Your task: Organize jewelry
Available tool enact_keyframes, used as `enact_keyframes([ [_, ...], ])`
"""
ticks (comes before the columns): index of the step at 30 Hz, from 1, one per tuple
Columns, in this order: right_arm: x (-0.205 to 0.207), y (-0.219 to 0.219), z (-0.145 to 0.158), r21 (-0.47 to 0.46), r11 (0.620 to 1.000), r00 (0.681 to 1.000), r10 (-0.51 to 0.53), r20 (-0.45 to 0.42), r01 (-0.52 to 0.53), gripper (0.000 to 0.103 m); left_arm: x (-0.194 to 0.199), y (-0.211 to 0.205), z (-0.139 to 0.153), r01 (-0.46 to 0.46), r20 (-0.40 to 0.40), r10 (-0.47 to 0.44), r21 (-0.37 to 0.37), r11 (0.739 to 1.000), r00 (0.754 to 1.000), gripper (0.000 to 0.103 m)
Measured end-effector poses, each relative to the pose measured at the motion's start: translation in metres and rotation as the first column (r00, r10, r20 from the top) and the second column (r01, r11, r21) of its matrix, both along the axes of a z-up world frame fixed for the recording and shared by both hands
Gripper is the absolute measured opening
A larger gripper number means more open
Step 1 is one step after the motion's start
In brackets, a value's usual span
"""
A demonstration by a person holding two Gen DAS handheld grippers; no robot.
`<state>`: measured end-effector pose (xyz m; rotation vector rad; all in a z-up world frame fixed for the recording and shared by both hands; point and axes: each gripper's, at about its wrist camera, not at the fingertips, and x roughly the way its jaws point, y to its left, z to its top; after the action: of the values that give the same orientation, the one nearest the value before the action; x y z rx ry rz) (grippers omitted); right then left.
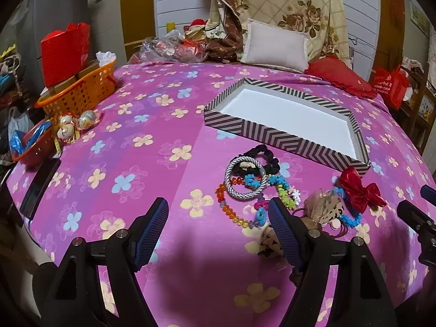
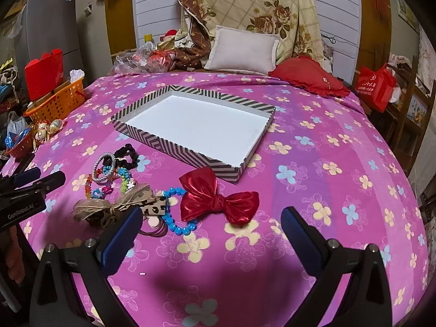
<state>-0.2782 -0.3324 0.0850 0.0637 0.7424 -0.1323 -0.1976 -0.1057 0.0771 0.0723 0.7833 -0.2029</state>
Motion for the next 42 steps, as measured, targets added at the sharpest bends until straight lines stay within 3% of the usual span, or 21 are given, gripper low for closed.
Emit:
enact_keyframes([
  [20, 0.002, 0.001, -0.003, 0.026, 1.000, 0.999, -0.003, -0.050, 0.005, 0.103, -0.006, -0.007, 0.000, 0.028, -0.012, -0.028, 0.001, 1.000, 1.000, 0.053],
  [42, 0.004, -0.004, -0.008, 0.008, 1.000, 0.999, -0.010, -0.032, 0.011, 0.103, -0.011, -0.019, -0.003, 0.056, -0.027, -0.055, 0.012, 0.998, 0.998, 0.053],
])
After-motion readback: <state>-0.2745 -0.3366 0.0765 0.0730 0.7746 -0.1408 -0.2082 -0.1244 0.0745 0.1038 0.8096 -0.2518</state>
